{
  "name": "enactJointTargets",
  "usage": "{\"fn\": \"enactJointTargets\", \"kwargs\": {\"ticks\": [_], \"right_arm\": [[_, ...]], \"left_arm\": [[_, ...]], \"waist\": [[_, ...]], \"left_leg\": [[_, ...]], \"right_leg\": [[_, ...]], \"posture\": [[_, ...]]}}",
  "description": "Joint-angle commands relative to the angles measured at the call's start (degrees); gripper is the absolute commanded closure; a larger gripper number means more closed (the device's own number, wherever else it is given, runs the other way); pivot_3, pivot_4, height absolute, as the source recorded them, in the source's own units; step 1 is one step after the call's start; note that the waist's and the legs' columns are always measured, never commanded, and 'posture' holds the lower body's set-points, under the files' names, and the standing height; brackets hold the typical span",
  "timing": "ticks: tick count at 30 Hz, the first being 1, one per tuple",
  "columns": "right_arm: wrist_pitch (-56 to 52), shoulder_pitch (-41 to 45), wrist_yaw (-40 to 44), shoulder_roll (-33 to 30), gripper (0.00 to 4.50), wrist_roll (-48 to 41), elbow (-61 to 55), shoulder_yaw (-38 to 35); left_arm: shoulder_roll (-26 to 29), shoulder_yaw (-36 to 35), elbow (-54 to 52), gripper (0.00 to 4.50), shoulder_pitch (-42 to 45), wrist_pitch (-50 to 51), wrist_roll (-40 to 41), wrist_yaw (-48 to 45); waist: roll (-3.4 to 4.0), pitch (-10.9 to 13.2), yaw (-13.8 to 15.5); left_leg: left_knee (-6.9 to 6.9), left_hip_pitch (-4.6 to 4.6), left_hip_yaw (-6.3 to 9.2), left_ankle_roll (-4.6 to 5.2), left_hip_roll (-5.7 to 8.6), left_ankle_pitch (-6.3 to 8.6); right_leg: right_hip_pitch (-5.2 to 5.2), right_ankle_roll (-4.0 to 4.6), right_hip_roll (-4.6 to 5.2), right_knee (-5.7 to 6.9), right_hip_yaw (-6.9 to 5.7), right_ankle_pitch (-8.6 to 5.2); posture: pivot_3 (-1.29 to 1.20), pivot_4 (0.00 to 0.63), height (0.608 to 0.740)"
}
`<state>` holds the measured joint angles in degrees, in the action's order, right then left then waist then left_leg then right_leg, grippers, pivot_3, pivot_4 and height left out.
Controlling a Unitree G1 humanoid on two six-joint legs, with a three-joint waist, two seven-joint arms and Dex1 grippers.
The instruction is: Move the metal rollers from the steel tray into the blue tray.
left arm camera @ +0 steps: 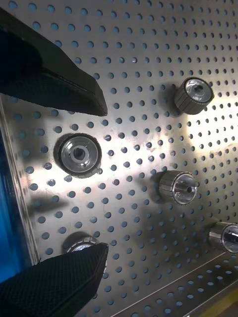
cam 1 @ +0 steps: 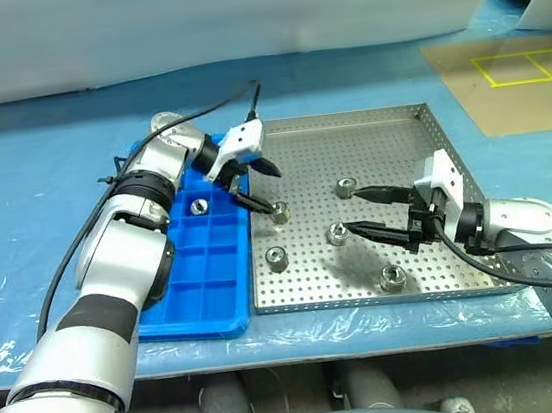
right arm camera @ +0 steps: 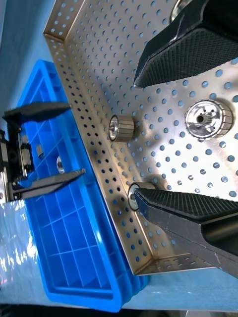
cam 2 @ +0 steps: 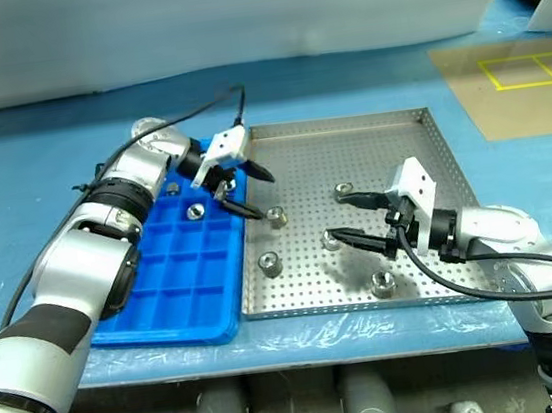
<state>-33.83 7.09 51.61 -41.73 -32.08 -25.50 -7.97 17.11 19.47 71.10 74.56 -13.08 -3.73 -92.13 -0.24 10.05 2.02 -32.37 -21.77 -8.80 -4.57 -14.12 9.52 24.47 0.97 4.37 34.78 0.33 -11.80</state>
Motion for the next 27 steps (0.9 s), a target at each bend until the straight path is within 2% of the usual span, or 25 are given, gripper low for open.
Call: {"fn": "enactJointTargets", "kwargs": {"ticks": [1,5,15,21,27], "right_arm": [[-0.4,-1.8,-2.5,-0.1,1.17,-1.6,-4.2,-3.3],[-1.2,-4.6,-4.7,-0.2,1.17,-2.2,-7.2,-4.7],[-1.9,-8.5,-7.8,-1.2,1.17,-2.6,-9.9,-7.7],[-1.1,-9.4,-9.4,-0.9,1.17,-1.9,-10.0,-7.3],[-0.3,-9.5,-9.9,-0.8,1.17,-1.5,-9.4,-6.8]], "left_arm": [[-0.9,0.6,0.8,0.16,1.7,-3.3,-2.2,-0.4],[-1.7,0.7,1.2,0.16,0.3,-7.0,-4.9,0.6],[-4.5,1.9,2.4,0.16,-2.2,-10.7,-11.5,9.5],[-3.5,4.2,3.2,0.16,-3.0,-12.1,-16.5,15.4],[-2.8,4.8,3.9,0.16,-3.3,-11.1,-18.6,16.0]], "waist": [[-0.01,0.0,0.0],[-0.01,0.0,-0.2],[-0.01,0.0,-1.7],[-0.01,0.0,-2.4],[0.00,0.0,-2.8]], "left_leg": [[0.00,0.00,0.00,0.00,0.00,0.00],[-0.01,0.01,0.01,0.04,0.01,0.02],[-0.08,0.06,0.01,0.26,0.07,0.15],[-0.09,0.13,0.02,0.29,0.08,0.17],[-0.12,0.41,0.02,0.29,0.15,0.17]], "right_leg": [[-0.01,0.00,0.01,0.00,0.00,0.00],[-0.06,0.00,0.02,-0.04,0.00,0.00],[-0.13,-0.03,0.04,-0.05,0.03,0.01],[-0.22,-0.05,0.05,-0.08,0.02,0.01],[-0.44,-0.11,0.05,-0.07,0.01,0.01]], "posture": [[-0.46,0.150,0.740],[-0.49,0.150,0.740],[-0.52,0.150,0.740],[-0.53,0.150,0.740],[-0.52,0.150,0.740]]}}
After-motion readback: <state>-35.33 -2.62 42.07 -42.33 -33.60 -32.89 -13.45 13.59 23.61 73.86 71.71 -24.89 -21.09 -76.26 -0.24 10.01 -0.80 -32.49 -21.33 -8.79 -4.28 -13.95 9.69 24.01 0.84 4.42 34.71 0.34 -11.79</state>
